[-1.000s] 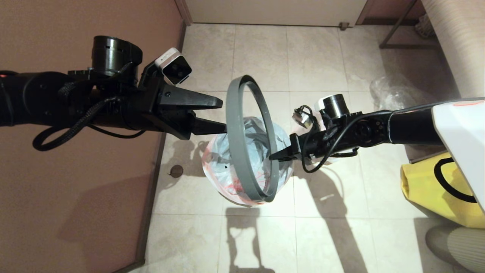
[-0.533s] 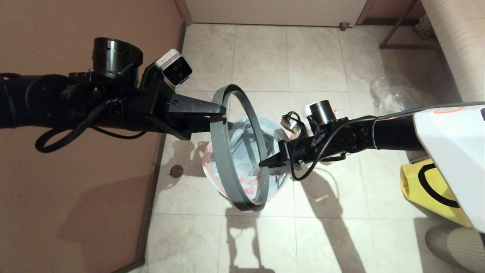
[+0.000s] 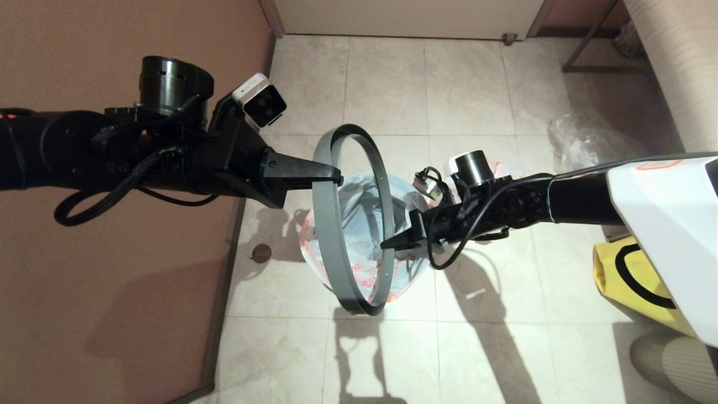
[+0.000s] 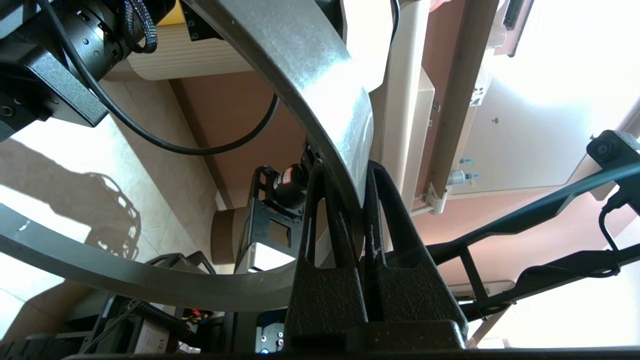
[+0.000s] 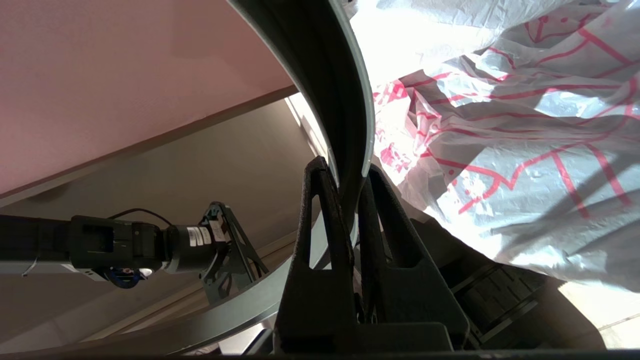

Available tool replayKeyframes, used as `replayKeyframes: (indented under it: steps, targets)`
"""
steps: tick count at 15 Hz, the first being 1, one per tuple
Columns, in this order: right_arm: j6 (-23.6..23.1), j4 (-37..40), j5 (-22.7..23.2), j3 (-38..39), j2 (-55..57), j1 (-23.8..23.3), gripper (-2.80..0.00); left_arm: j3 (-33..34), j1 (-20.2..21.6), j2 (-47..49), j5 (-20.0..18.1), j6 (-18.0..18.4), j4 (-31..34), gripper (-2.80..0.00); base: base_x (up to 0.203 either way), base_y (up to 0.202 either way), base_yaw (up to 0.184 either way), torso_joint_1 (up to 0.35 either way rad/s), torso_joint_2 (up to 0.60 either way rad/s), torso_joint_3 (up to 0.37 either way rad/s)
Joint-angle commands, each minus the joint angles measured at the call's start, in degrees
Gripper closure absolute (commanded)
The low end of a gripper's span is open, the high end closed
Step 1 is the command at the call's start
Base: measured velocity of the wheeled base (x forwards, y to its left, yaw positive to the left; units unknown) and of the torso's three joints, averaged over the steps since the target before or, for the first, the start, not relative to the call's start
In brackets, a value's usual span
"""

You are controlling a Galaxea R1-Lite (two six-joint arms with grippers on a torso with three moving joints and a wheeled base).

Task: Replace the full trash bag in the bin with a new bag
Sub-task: Place the trash can ring on the trash can

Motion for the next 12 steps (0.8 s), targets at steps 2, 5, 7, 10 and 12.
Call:
replayKeyframes:
  steps: [2, 5, 7, 10, 12]
  targets:
    - [0.14, 0.03, 0.23, -0.02, -0.3, 0.03, -2.8, 0.07, -0.02, 0.24, -0.48, -0.12, 0.04, 0.0, 0.0, 0.0, 0.0, 0.0, 0.0, 0.0]
    - [0.21, 0.49, 0.32, 0.84, -2.7, -0.12, -2.8, -0.1, -0.02, 0.5, -0.44, -0.12, 0.04, 0.0, 0.0, 0.0, 0.0, 0.0, 0.0, 0.0]
    - [1.57, 0.63, 0.32, 4.39, -6.97, -1.67, -2.8, -0.29, 0.12, 0.44, -0.39, -0.23, 0.13, 0.0, 0.0, 0.0, 0.0, 0.0, 0.0, 0.0]
    - [4.25, 0.49, 0.26, 12.05, -14.72, -9.3, -2.8, -1.93, 0.31, 0.04, 0.73, -2.78, 0.3, 0.0, 0.0, 0.0, 0.0, 0.0, 0.0, 0.0]
    - [5.49, -0.28, 0.31, 17.57, -18.94, -13.85, -2.8, -5.54, -0.08, 0.84, 6.28, -11.1, 0.12, 0.0, 0.0, 0.0, 0.0, 0.0, 0.0, 0.0]
